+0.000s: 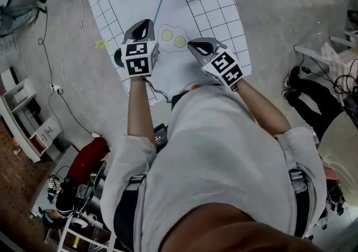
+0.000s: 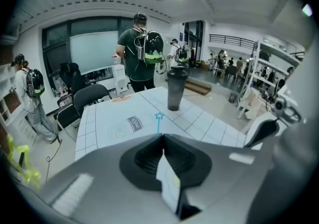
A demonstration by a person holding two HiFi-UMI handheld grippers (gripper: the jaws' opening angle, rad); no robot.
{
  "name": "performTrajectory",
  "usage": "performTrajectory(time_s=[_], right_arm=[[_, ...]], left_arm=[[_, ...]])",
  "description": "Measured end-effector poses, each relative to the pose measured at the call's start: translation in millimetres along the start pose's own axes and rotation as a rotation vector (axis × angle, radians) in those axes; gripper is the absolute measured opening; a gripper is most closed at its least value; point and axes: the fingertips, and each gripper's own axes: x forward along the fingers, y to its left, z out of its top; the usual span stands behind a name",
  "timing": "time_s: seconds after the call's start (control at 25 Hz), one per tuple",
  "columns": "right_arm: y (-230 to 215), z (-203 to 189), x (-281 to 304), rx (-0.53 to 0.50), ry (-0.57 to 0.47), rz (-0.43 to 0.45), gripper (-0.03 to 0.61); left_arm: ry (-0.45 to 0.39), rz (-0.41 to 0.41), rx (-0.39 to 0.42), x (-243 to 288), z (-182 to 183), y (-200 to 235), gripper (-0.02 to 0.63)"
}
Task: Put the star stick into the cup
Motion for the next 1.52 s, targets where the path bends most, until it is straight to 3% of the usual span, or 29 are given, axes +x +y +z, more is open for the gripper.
performTrajectory(time_s=[0.2,0.68,0.92,1.2,1.36,1.52], right_arm=[[-36,-18,-20,0.064,0.011,-0.059,0.000],[-77,-43,-33,0.157,0.039,-0.113,0.000],[-82,-48,-32,0.171,0.057,-0.103,0.000],[-85,-38,-26,0.164,0.036,-0.096,0.000],[-78,-27,-22,0.146,0.028,-0.088,0.000],[-76,-10,-24,0.134,-0.001,-0.084,0.000]], left_arm=[[0.071,-0.083,0.027,55,15,-9,0.003],[0.322,-0.066,0.100,162,-6,-1,0.004],[0.445,-0.101,0.129,188,-23,3,0.094],[0.474,-0.161,0.138,191,-22,1,0.087],[0.479,-0.169,0.085,188,-24,4,0.018],[0.407,-0.145,0.082,177,-15,-1,0.017]])
